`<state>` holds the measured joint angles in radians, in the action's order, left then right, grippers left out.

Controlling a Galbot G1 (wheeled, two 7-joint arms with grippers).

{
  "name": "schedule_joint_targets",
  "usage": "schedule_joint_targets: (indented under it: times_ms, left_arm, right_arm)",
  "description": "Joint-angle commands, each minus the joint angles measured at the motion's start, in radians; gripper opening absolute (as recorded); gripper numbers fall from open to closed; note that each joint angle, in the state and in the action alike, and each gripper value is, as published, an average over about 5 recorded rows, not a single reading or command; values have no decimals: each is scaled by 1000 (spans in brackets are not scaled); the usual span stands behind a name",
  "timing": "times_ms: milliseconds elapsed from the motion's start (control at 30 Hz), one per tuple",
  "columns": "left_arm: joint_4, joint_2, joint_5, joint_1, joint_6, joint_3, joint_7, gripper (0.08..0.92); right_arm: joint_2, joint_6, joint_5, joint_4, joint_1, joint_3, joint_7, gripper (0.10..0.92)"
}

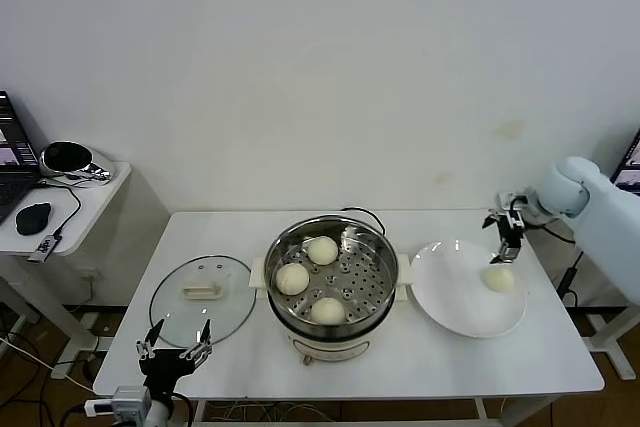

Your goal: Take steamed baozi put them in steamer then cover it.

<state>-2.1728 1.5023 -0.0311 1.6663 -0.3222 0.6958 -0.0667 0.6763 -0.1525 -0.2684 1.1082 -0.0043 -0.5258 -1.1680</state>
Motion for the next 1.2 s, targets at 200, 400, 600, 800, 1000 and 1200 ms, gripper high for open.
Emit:
schedule_joint_targets:
  times_ms: [200, 400, 600, 800, 1000, 1200]
  left_arm:
    - [48, -5, -1, -11, -2, 11, -1, 823]
    - [62, -4, 0, -9, 0, 11, -1, 823]
    - [69, -5, 0, -8, 0, 11, 0, 823]
    - [73, -5, 0, -10, 0, 10, 0, 823]
    - [78, -6, 2, -8, 1, 9, 2, 823]
    - [77, -7, 2, -4, 2, 11, 2, 823]
  right_arm:
    - [150, 133, -187, -278, -94, 104, 18, 823]
    - [179, 203, -265, -325, -97, 122, -25, 823]
    - [185, 223, -289, -340, -108, 131, -32, 823]
    - [193, 234, -304, -362, -110, 143, -10, 823]
    - [215, 256, -325, -401, -109, 154, 13, 823]
    - [232, 267, -346, -434, -105, 162, 20, 823]
